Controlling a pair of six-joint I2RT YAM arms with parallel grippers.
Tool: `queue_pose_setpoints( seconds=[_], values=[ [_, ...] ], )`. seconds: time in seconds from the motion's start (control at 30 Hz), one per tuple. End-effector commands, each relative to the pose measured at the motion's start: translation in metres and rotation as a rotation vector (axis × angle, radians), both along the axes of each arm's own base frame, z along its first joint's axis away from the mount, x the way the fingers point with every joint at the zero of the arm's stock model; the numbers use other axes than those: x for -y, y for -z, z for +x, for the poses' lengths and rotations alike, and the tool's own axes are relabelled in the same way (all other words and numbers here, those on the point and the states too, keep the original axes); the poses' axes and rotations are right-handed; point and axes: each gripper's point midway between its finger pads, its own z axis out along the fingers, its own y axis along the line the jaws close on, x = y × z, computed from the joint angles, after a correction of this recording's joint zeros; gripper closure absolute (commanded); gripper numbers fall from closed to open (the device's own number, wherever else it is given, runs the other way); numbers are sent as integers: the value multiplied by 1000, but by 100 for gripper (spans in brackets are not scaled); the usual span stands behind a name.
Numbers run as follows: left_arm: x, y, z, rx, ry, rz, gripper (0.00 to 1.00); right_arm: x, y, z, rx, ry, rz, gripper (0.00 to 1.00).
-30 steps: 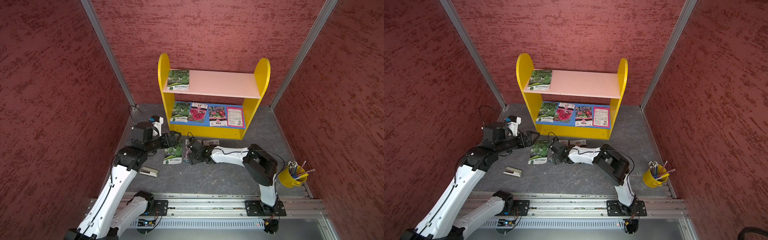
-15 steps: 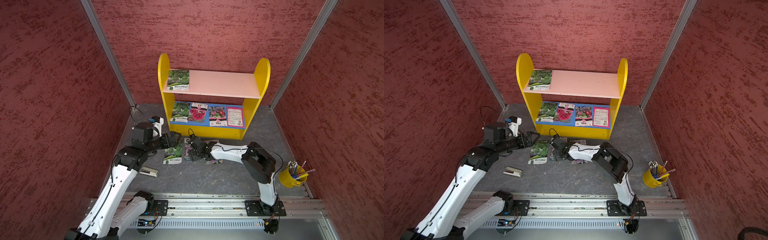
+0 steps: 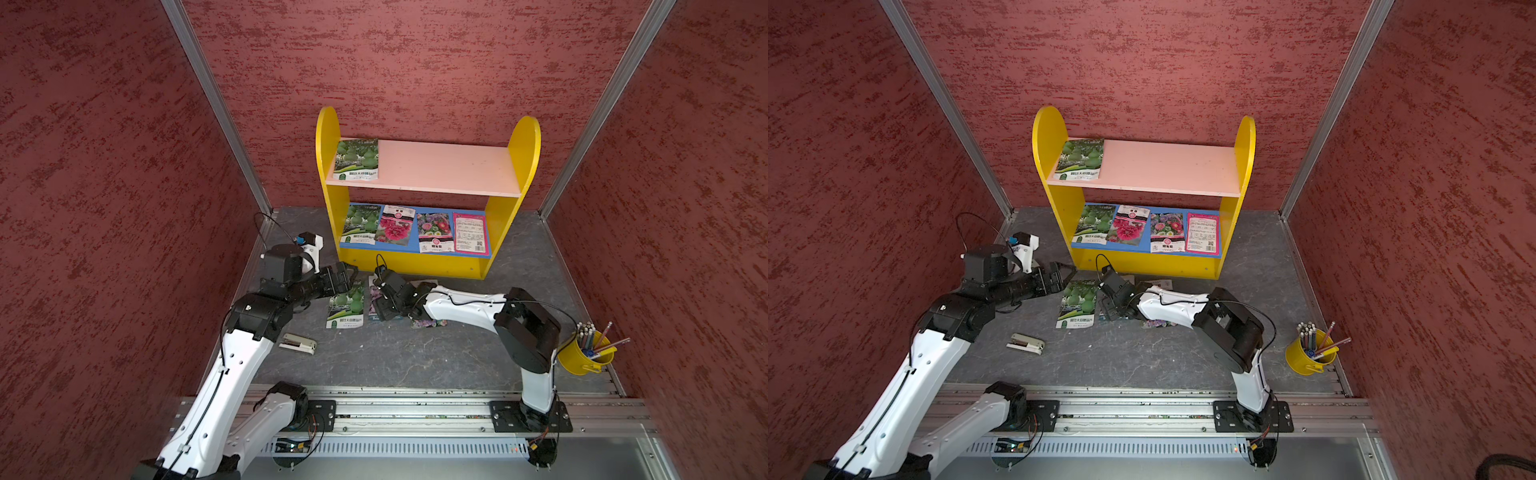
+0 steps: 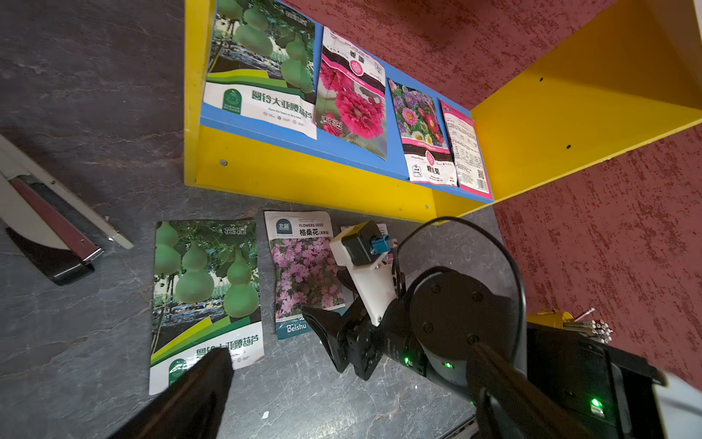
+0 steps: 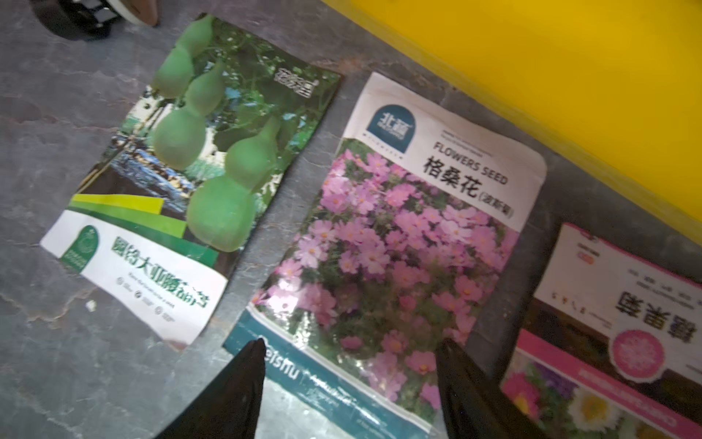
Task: Take the seed bag off the shelf
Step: Adjust the seed packet at the center of the board.
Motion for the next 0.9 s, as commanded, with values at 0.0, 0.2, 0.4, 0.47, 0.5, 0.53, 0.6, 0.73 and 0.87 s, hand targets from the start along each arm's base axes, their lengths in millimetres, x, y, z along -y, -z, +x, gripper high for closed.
queue_pose_setpoints(
  seconds=[0.0,0.2,0.4,0.47,0.5,0.53,0.6,0.73,0.87],
  values=[
    [-17,-21,-6,56,-44,43,0,-26,-11,-9,10,-42,28,25],
    [-42,-32,-16,67,-107,76,0,-65,-10,-18,6,-104,40,25],
    [-59,-36,-20,69,-160,33,0,-93,-1,-30,-2,-159,24,26],
    [-62,-38,-21,70,-168,13,0,-99,5,-33,-8,-169,14,25],
    [-63,-38,-21,70,-170,3,0,-101,7,-34,-10,-172,10,26],
    [-64,-39,-21,71,-172,-7,0,-103,11,-36,-14,-176,5,26],
    [-64,-38,-21,70,-169,-20,0,-105,17,-38,-13,-183,-16,26],
    [-64,-37,-20,65,-165,-38,0,-107,31,-39,-15,-188,-55,26],
    [-64,-37,-21,64,-160,-41,0,-106,41,-37,-16,-180,-78,26]
  ],
)
